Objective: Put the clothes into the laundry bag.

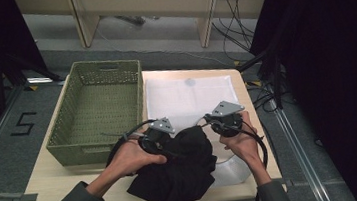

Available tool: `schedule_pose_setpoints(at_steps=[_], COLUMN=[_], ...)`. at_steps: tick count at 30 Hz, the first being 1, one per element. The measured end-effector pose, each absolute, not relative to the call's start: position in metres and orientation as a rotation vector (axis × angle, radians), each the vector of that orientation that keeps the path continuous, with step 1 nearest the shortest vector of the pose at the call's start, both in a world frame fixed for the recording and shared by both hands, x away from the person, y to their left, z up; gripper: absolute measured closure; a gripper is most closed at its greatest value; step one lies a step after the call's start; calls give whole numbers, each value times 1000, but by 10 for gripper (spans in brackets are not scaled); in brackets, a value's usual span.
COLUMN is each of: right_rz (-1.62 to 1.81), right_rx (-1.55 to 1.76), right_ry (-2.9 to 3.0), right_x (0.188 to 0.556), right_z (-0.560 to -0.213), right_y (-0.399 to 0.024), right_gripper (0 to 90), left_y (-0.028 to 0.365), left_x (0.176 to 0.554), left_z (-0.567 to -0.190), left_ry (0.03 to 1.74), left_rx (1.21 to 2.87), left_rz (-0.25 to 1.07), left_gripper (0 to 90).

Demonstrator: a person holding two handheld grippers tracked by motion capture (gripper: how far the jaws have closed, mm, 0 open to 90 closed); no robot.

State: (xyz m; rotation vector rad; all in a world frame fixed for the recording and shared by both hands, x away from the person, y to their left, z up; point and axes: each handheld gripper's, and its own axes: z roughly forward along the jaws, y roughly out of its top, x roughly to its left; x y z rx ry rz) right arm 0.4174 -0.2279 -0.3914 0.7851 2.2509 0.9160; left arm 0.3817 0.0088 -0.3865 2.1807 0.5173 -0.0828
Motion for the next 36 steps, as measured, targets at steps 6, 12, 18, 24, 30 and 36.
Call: schedule_pose_setpoints(at_steps=[6, 12, 18, 24, 30, 36], right_rz=[939, 956, 930, 930, 932, 935], right_rx=[765, 749, 723, 742, 725, 735], right_ry=[2224, 2195, 2219, 2246, 2225, 2228], right_x=[416, 412, 412, 413, 414, 413], right_z=[-386, -381, -385, -388, -388, -387], right_y=[-228, -227, -224, -225, -225, -225], right_gripper=[882, 883, 883, 883, 882, 882], left_y=[-11, -24, -42, -42, -23, -2], left_x=[400, 424, 433, 423, 416, 416], left_z=[-406, -426, -453, -436, -403, -377], left_ry=[593, 723, 817, 801, 733, 728], left_rx=[2182, 2179, 2143, 2095, 2077, 2000], left_rz=[-112, -84, -92, -59, -7, -8], left_gripper=[593, 563, 450, 238, 223, 205])
